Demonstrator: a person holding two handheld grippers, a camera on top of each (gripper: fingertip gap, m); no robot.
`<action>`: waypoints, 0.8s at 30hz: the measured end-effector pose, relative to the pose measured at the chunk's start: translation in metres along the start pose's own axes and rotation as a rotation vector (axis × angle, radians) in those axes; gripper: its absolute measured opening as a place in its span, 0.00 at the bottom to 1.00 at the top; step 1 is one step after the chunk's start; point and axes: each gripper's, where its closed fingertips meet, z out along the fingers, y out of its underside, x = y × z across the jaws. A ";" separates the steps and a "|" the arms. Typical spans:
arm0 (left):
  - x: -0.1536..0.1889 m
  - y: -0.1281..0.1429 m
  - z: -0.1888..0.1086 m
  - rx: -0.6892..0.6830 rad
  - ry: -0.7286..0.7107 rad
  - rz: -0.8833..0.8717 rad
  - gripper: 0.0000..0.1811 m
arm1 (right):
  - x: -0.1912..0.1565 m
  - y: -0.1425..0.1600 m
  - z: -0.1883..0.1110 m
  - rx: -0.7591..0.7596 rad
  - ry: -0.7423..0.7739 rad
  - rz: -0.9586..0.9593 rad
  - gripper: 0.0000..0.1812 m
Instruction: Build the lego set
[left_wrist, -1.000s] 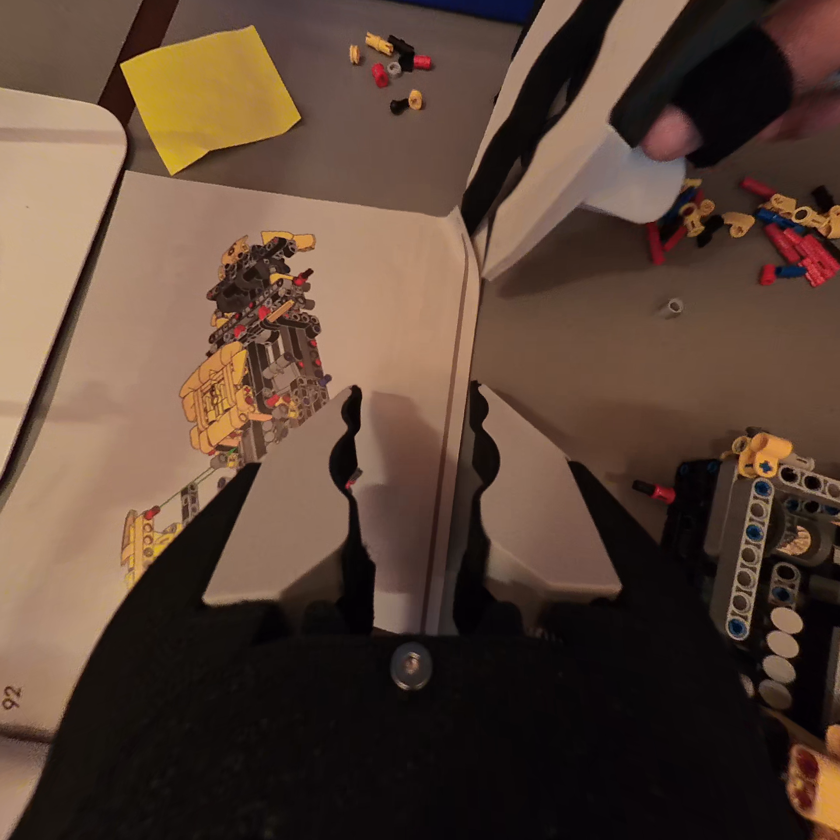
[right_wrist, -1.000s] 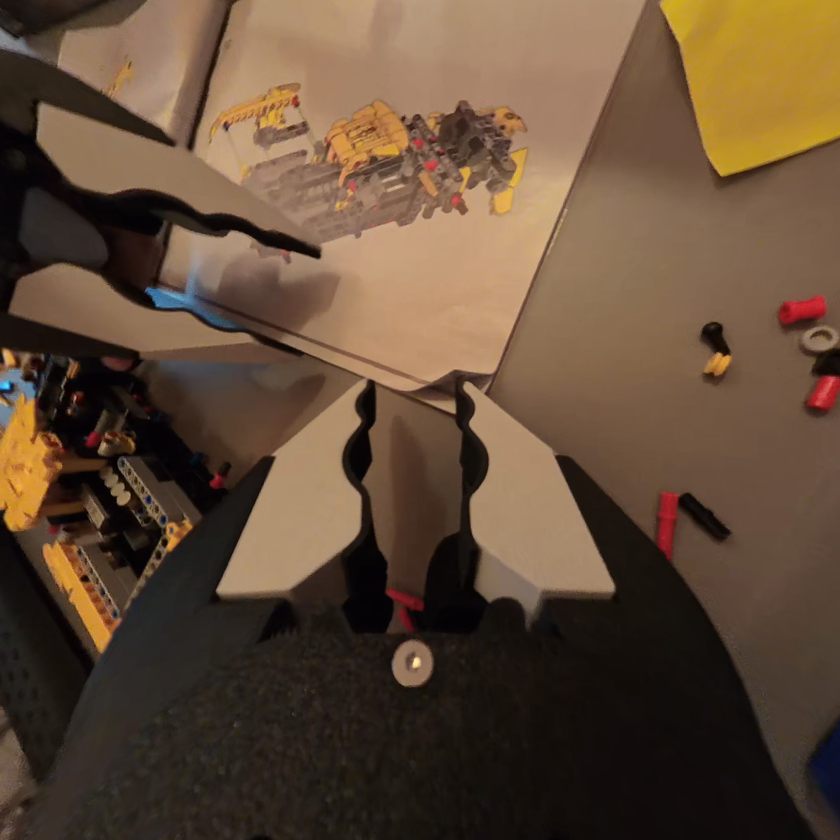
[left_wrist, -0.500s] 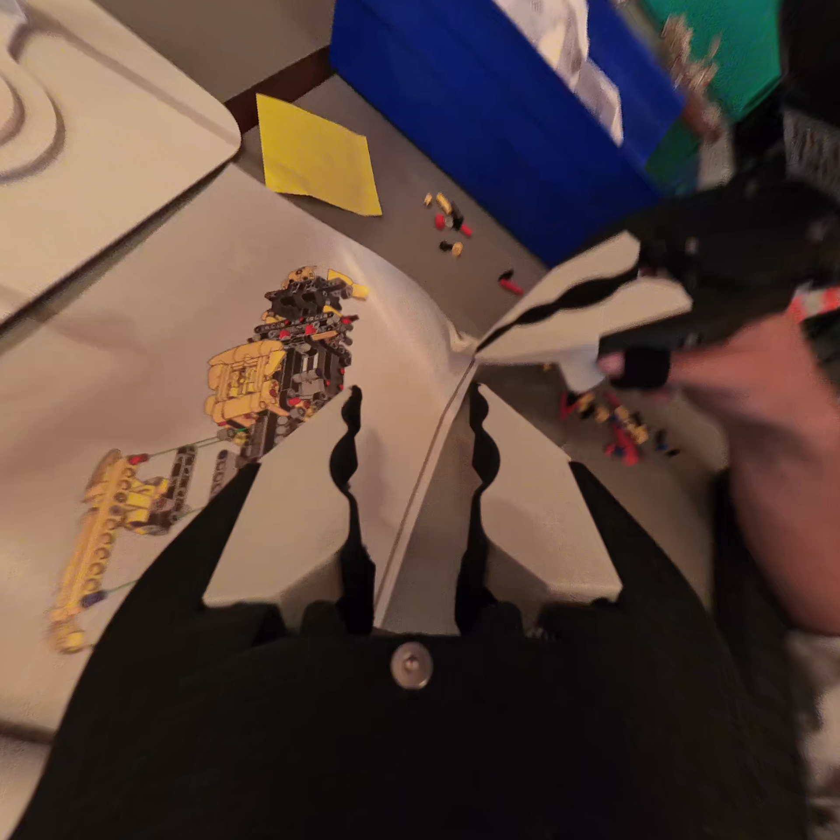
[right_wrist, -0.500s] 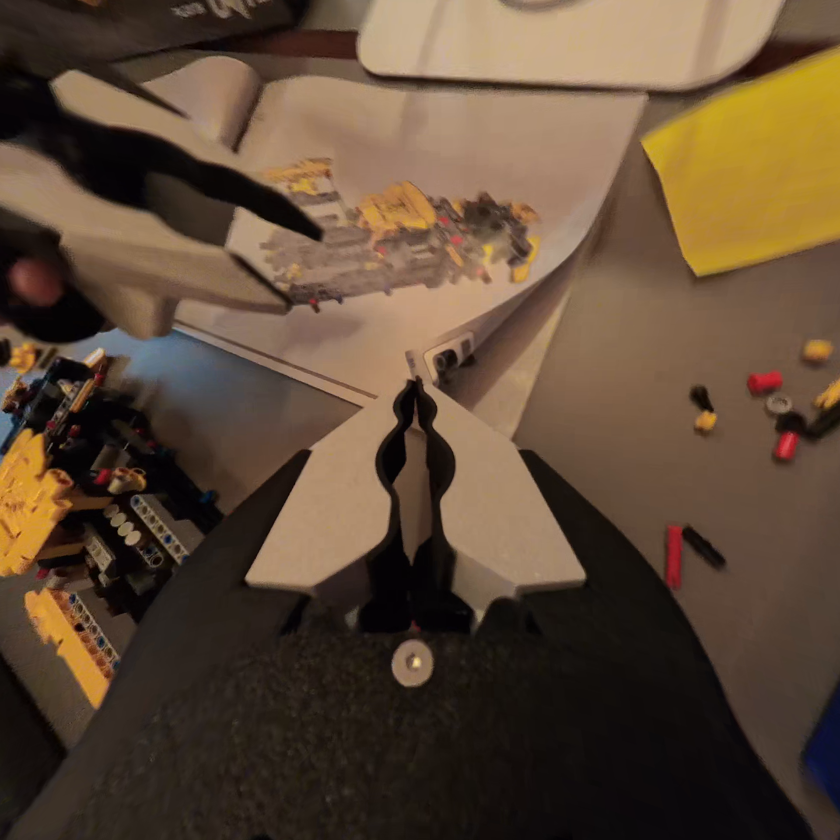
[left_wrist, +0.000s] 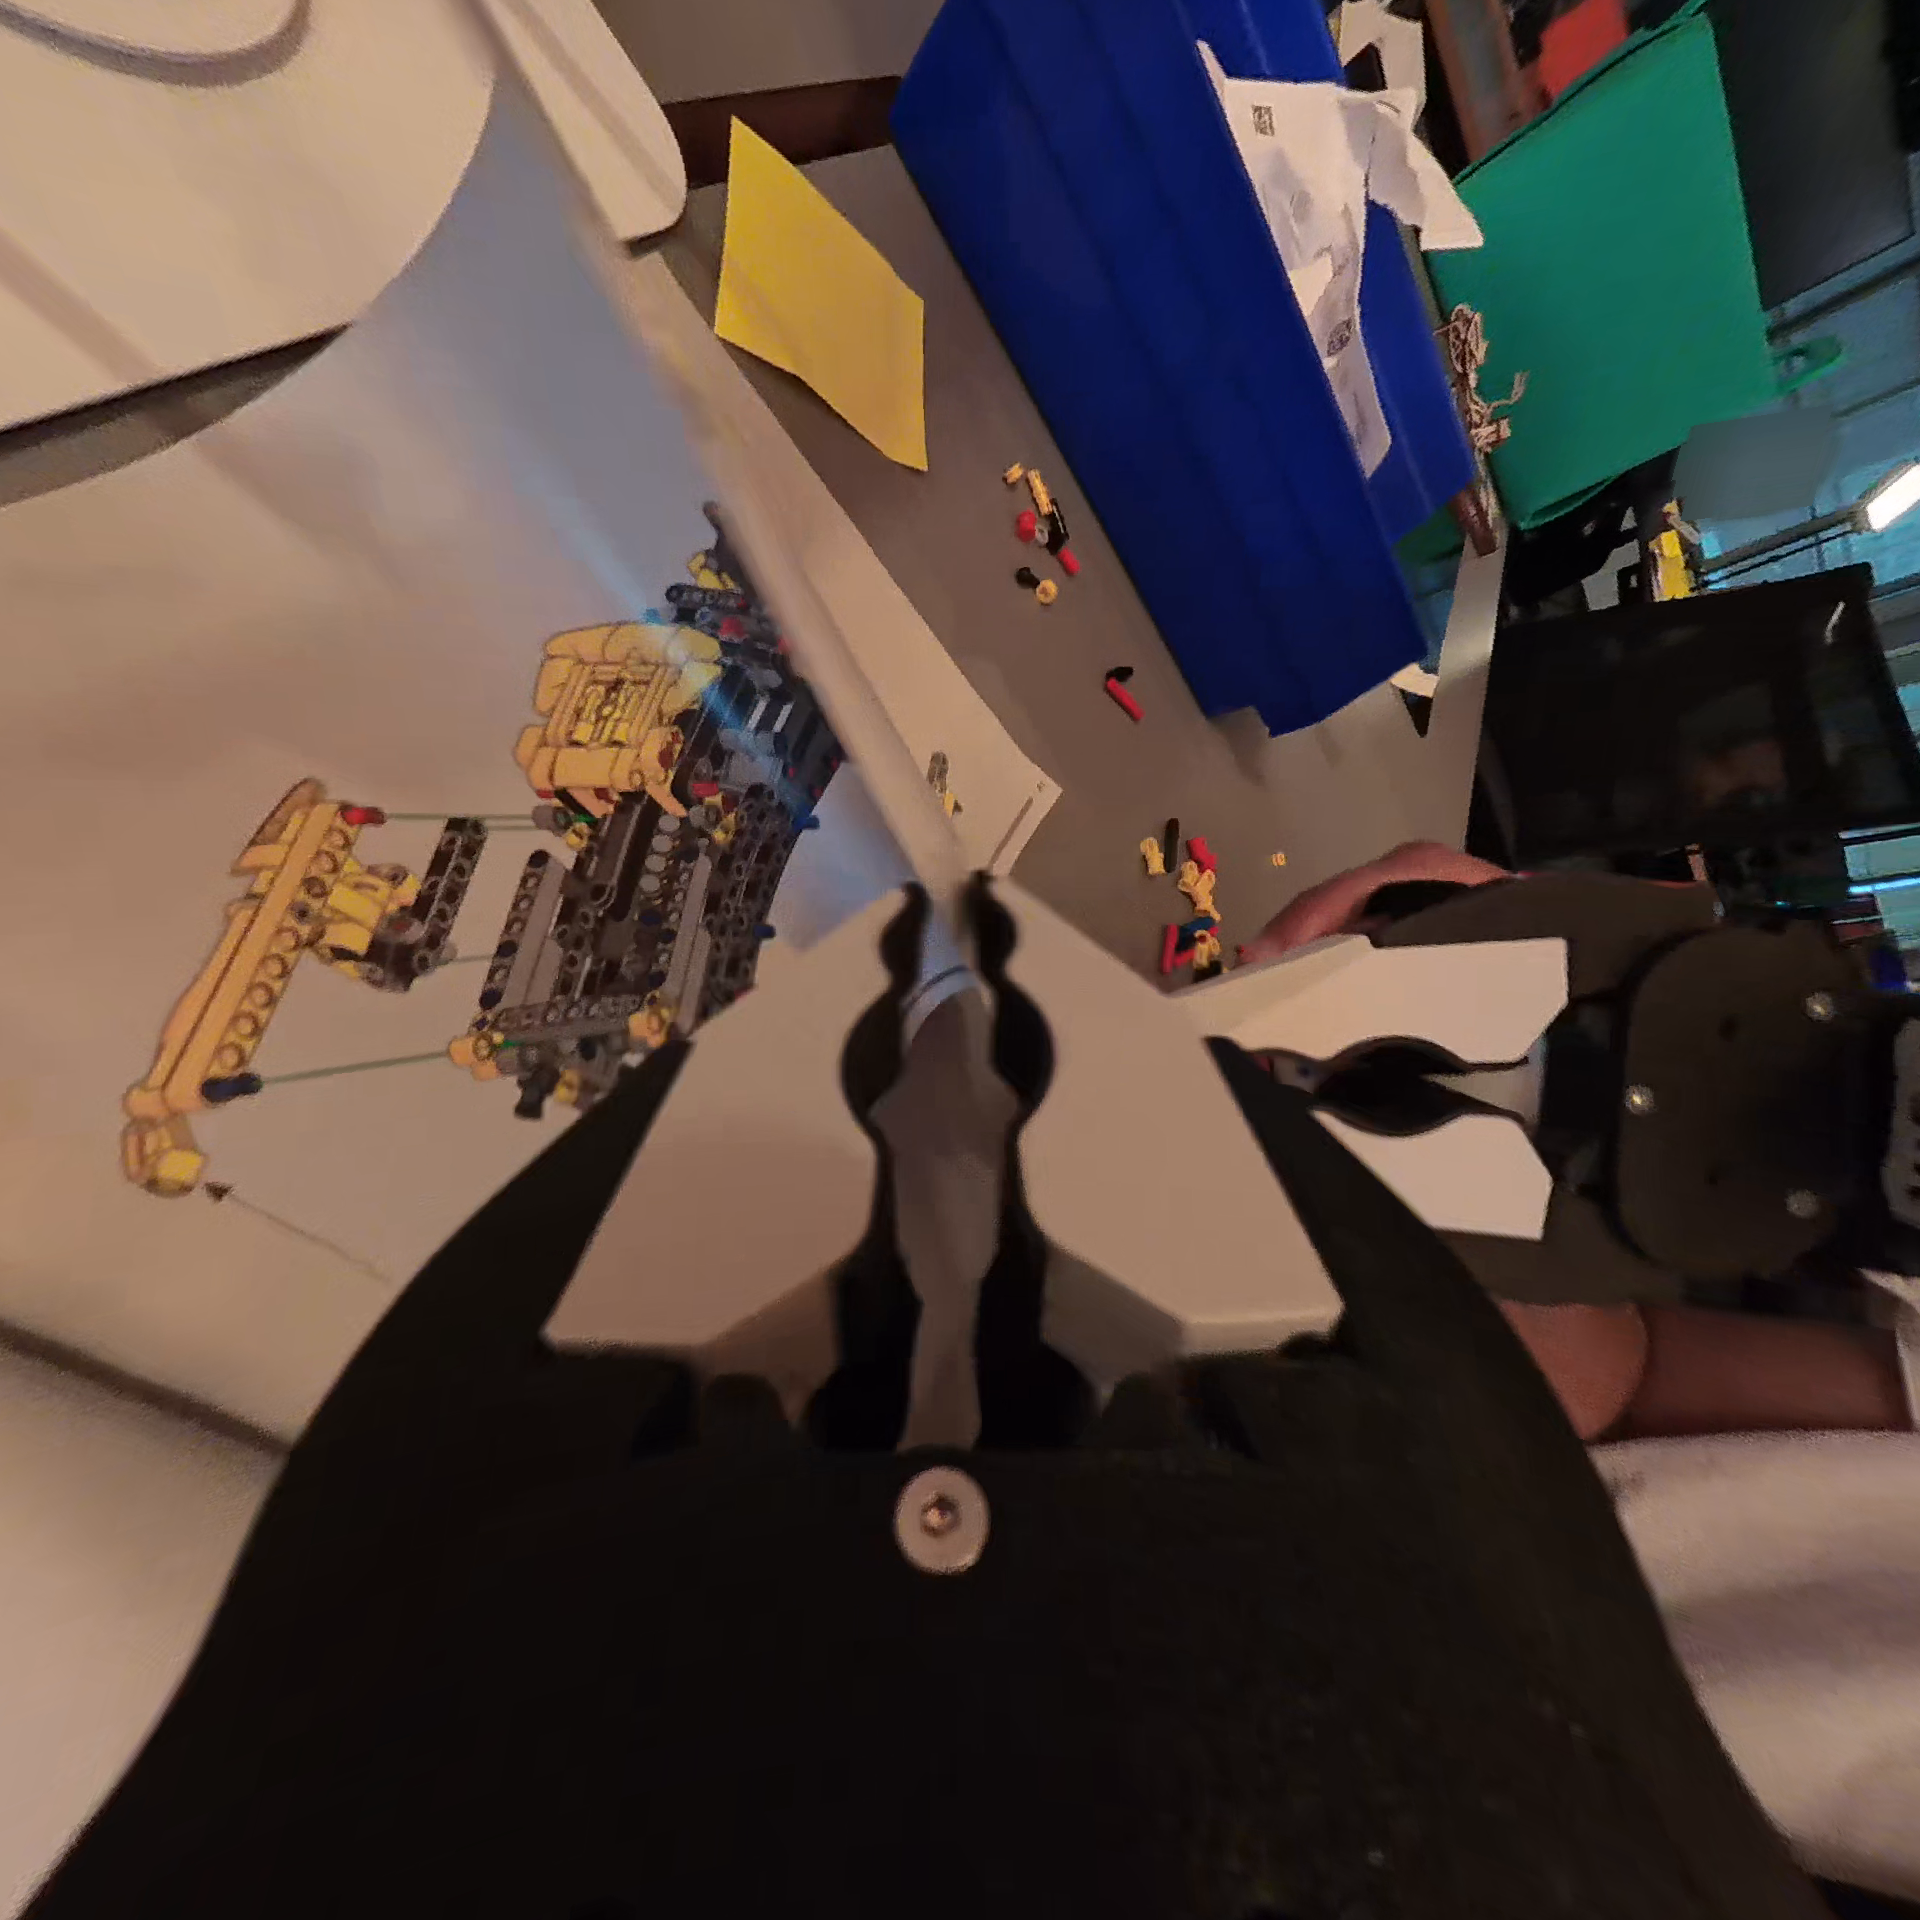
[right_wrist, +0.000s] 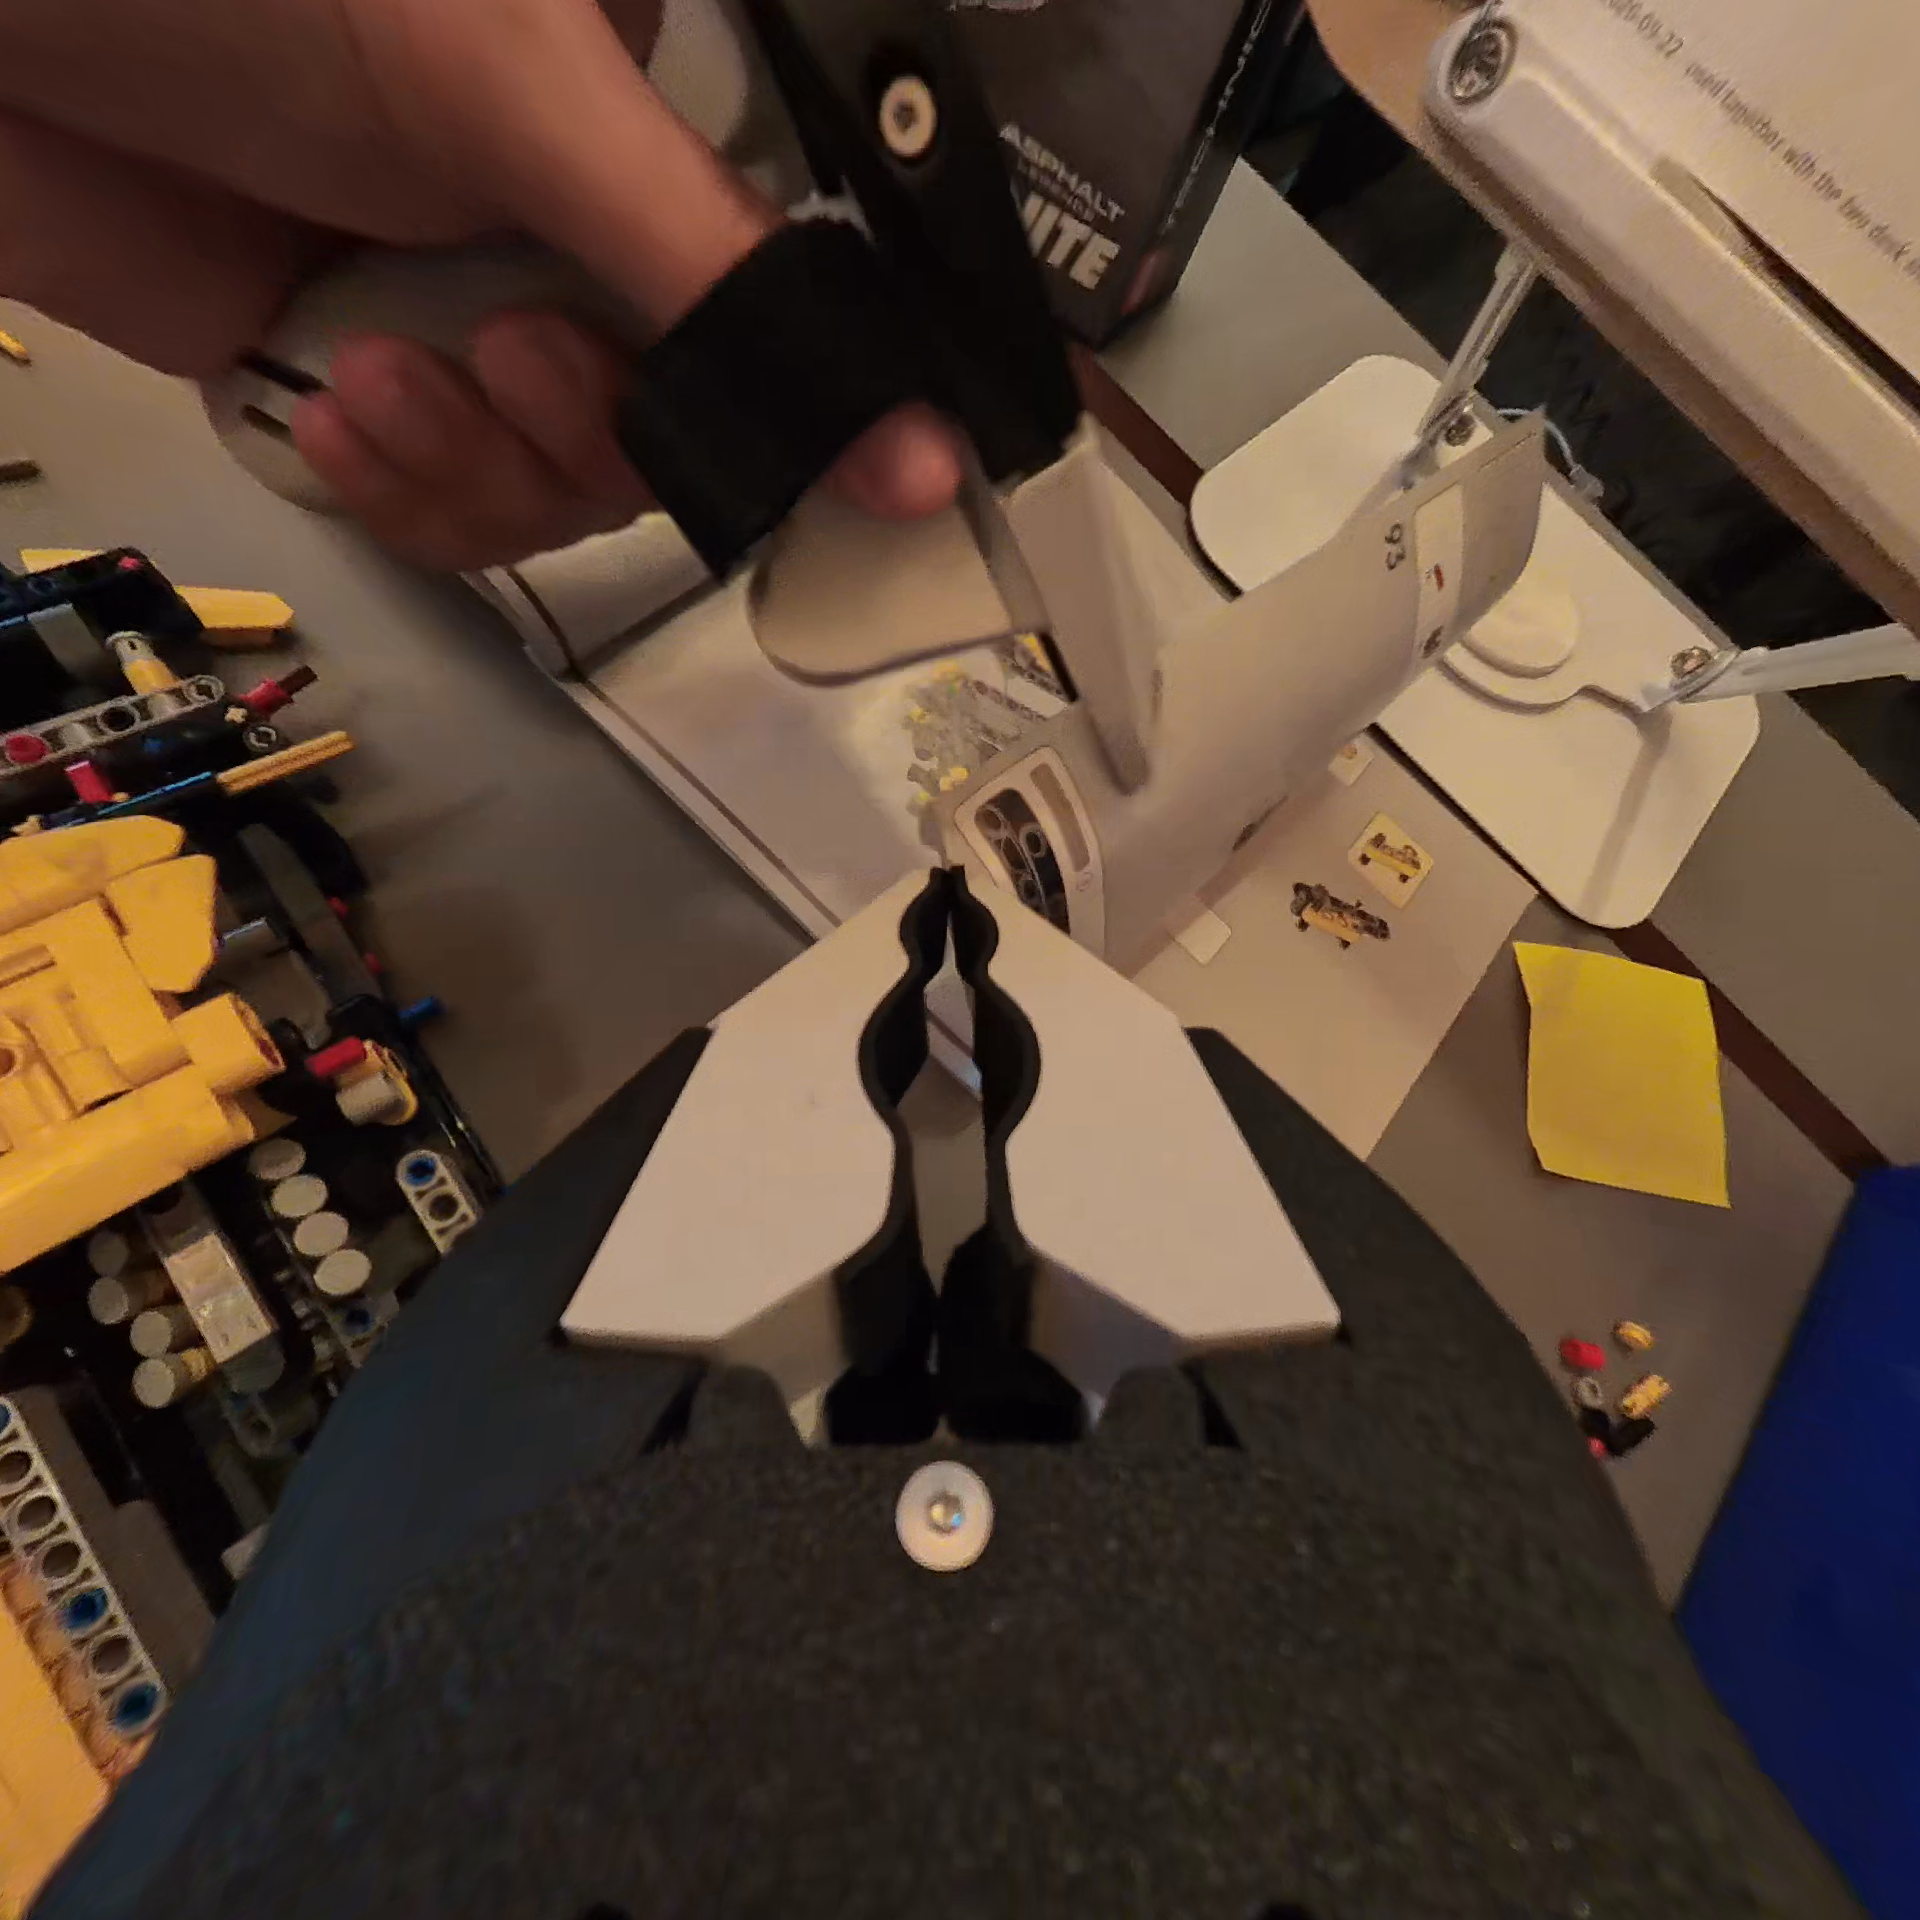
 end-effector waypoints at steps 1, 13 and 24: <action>-0.002 0.001 -0.005 0.007 0.001 -0.011 0.00 | -0.004 -0.002 0.001 0.019 -0.023 0.008 0.00; -0.077 0.058 -0.163 0.057 -0.058 -0.187 0.00 | 0.008 0.012 0.010 0.089 -0.247 0.334 0.16; -0.163 0.119 -0.275 -0.069 -0.437 -0.179 0.00 | -0.055 -0.055 0.082 0.007 -0.604 -0.055 0.02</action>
